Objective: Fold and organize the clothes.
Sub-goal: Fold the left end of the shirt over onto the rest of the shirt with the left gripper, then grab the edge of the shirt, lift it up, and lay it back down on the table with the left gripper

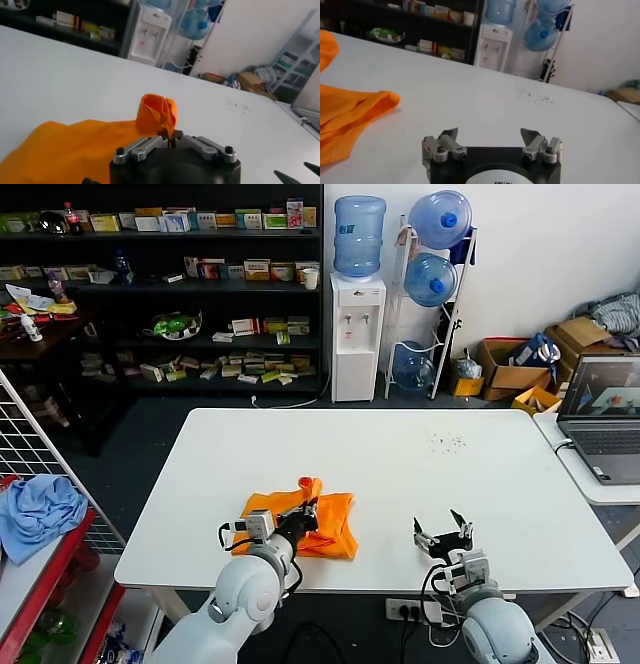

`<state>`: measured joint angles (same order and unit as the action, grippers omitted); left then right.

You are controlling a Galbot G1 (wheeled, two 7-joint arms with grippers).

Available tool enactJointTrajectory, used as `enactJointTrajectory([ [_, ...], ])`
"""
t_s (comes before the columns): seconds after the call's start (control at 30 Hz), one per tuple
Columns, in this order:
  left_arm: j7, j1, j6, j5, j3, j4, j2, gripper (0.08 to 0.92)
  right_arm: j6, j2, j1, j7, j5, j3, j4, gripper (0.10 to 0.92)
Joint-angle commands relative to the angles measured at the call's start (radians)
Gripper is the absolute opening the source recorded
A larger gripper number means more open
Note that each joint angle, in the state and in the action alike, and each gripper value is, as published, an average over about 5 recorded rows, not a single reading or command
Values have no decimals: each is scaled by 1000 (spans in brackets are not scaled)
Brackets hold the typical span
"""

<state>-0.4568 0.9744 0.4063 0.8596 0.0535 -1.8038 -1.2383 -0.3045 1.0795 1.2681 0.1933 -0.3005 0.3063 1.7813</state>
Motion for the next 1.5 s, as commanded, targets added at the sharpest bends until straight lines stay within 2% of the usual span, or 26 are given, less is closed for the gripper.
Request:
enactJointTrajectory([
  [0.03,39,2,-44,-16,55,57,-114,203,-2,-4,-18,1,-8,0,-16,823],
  [0.23,42,31,-207,-20,31,54,-147,376,-9,13,-16,3,-8,-9,-11,823],
  [0.33,46,42,-217,-25,1,32,-109,463,-12,16,-13,2,-6,-13,-1,823],
  [0.53,98,88,-150,-46,-82,-11,111,636,-7,-1,5,-12,-5,-4,18,823],
  [0.63,160,128,-101,-47,-125,-25,223,723,1,-10,15,-29,5,-2,25,823],
  [0.73,230,168,-70,-60,-179,-34,296,793,16,-18,26,-51,16,-2,23,823],
  [1.0,320,207,24,37,-309,9,351,822,27,-42,51,-69,17,5,23,823],
  [1.5,456,99,101,175,-325,194,280,823,20,-43,75,-72,24,15,40,823],
])
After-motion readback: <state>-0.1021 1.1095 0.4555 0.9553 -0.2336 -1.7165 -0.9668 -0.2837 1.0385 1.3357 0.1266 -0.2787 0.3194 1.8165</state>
